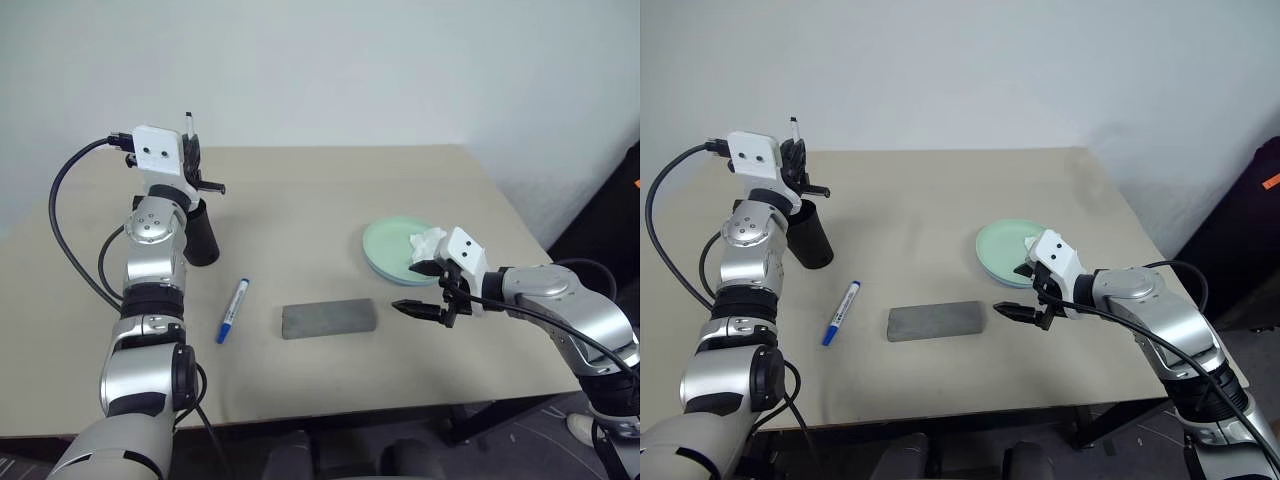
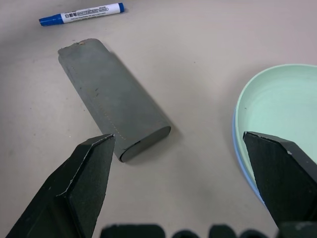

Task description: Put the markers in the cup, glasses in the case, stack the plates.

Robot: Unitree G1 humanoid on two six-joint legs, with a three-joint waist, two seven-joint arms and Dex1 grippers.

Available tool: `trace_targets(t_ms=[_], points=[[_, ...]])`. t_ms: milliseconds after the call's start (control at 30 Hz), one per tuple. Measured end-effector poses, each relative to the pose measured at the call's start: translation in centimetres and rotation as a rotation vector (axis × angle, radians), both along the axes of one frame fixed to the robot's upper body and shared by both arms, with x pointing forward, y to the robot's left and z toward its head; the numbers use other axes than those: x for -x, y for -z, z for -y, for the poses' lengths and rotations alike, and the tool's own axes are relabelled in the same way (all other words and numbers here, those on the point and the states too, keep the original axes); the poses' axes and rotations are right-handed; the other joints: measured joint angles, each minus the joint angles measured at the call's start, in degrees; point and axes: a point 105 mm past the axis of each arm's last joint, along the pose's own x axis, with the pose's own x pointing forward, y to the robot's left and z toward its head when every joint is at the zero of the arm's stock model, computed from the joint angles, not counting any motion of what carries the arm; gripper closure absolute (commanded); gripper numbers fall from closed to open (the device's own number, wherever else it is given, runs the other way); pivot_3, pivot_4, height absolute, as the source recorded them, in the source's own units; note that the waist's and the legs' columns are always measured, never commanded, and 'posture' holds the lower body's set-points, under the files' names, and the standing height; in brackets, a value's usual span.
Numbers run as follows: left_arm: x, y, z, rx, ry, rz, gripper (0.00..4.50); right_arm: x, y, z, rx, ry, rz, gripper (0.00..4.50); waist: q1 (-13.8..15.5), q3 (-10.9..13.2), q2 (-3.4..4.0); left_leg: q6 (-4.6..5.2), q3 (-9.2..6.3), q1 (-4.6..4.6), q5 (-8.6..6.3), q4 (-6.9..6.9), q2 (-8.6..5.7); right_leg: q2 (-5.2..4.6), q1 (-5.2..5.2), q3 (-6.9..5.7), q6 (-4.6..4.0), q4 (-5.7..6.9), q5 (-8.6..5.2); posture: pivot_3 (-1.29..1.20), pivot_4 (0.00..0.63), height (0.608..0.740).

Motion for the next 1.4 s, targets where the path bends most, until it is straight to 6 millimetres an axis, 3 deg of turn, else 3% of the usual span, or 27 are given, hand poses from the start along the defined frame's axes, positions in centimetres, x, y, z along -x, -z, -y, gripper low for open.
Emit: trace_targets(t_ms=[200, 333, 567, 800, 933, 1033, 1333, 1400], points=[[0.1, 0.9, -0.5, -0.005, -0.002, -0.014, 4.48, 0.0, -0.2, 0.1, -0.011, 0.005, 0.001, 0.00, 0.0, 0.0, 0.00, 0.00, 0.00, -0.01, 0.00, -0.03, 0.00, 0.01, 0.01, 0.01, 0.00, 0.02, 0.01, 0.00, 0.000, 0.740], [0.8, 1.4, -2.3, -0.025, -0.039, -0.025, 4.48, 0.0, -1.2, 0.4, -0.057, 0.005, 0.012, 0.00, 0.0, 0.0, 0.00, 0.00, 0.01, -0.01, 0.00, -0.04, 0.00, 0.01, 0.00, 0.02, -0.03, 0.02, 0.02, 0.00, 0.000, 0.740], [1.8, 1.6, -4.1, -0.033, -0.084, -0.025, 4.48, 0.0, -1.3, 0.4, -0.061, -0.001, 0.008, 0.00, 0.0, 0.0, -0.01, 0.00, 0.01, 0.00, 0.00, -0.01, 0.01, -0.04, -0.05, -0.04, -0.02, 0.02, 0.01, 0.00, 0.000, 0.740], [2.4, 5.6, -3.8, 0.020, -0.071, -0.106, 4.48, -0.1, -1.4, 0.4, -0.062, -0.001, 0.010, 0.00, 0.0, 0.0, -0.05, 0.00, 0.00, 0.00, 0.00, 0.01, 0.01, -0.04, -0.04, -0.05, -0.18, 0.03, 0.11, 0.00, 0.000, 0.740], [2.4, 5.6, -3.4, 0.027, -0.059, -0.092, 4.48, -0.1, -1.4, 0.3, -0.065, -0.002, 0.009, 0.00, 0.0, 0.0, -0.07, 0.00, 0.00, 0.00, 0.00, 0.00, 0.01, -0.03, -0.04, -0.05, -0.18, 0.04, 0.11, 0.00, 0.000, 0.740], [2.4, 5.3, -3.2, 0.022, -0.054, -0.078, 3.70, -0.1, -1.4, 0.2, -0.069, -0.003, 0.010, 0.00, 0.0, 0.0, -0.07, 0.00, 0.00, 0.00, 0.00, 0.00, 0.01, -0.03, -0.04, -0.05, -0.18, 0.04, 0.11, 0.00, 0.000, 0.740], [2.3, 4.5, -2.1, 0.008, -0.005, -0.055, 0.59, -0.1, -1.4, 0.2, -0.072, 0.000, 0.010, 0.00, 0.0, 0.0, -0.07, 0.00, 0.00, 0.00, 0.00, -0.01, 0.01, -0.03, -0.04, -0.05, -0.18, 0.04, 0.11, 0.00, 0.000, 0.740], [2.3, 3.7, -1.6, -0.003, 0.024, -0.043, 0.59, -0.1, -1.4, 0.2, -0.071, 0.003, 0.010, 0.00, 0.0, 0.0, -0.07, 0.00, 0.00, 0.00, 0.00, -0.01, 0.01, -0.03, -0.04, -0.05, -0.18, 0.03, 0.11, 0.00, 0.000, 0.740]])
